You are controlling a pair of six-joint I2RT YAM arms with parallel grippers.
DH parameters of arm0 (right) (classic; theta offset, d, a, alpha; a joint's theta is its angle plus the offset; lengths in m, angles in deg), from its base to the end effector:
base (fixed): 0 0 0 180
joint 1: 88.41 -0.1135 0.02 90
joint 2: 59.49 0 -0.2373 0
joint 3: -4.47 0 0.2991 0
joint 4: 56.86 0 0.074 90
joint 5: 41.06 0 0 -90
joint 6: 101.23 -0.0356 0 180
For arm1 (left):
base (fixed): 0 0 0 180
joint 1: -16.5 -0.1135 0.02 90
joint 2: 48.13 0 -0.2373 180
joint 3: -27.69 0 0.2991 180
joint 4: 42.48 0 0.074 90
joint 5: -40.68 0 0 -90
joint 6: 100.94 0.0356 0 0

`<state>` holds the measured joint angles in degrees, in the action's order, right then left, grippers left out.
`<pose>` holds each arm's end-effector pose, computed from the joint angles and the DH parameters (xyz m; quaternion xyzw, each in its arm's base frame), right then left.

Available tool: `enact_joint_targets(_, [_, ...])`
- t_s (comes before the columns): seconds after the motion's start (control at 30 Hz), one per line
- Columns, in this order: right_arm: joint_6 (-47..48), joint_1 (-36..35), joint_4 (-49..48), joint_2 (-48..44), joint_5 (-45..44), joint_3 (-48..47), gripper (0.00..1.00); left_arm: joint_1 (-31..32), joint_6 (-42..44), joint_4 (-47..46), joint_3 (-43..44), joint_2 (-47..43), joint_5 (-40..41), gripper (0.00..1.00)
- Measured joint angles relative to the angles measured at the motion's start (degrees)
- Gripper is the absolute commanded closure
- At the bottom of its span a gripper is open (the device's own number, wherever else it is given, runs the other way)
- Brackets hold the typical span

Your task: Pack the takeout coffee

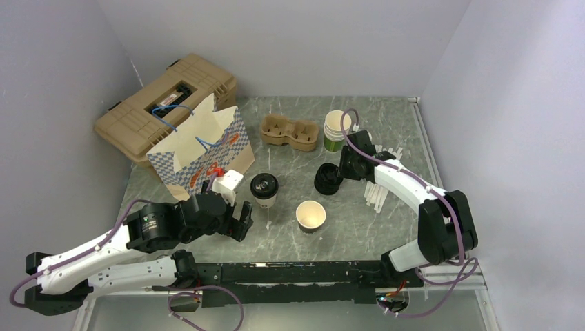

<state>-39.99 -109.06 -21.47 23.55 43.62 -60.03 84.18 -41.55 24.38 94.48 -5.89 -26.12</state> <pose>0.3186 0.1166 0.1655 0.0815 0.9464 0.0892 0.2994 0.0871 -0.1753 0.3255 0.2077 0.8753 -0.1792 0.3982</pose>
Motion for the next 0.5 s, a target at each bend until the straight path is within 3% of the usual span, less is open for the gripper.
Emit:
enact_joint_targets(0.2, [-0.1,0.2,-0.4,0.5,0.5,0.2,0.69,0.0,0.0,0.0,0.0,0.0,0.0,0.01])
enact_joint_targets(0.5, [-0.4,0.3,-1.2,0.7,1.0,0.6,0.79,0.0,0.0,0.0,0.0,0.0,0.0,0.01])
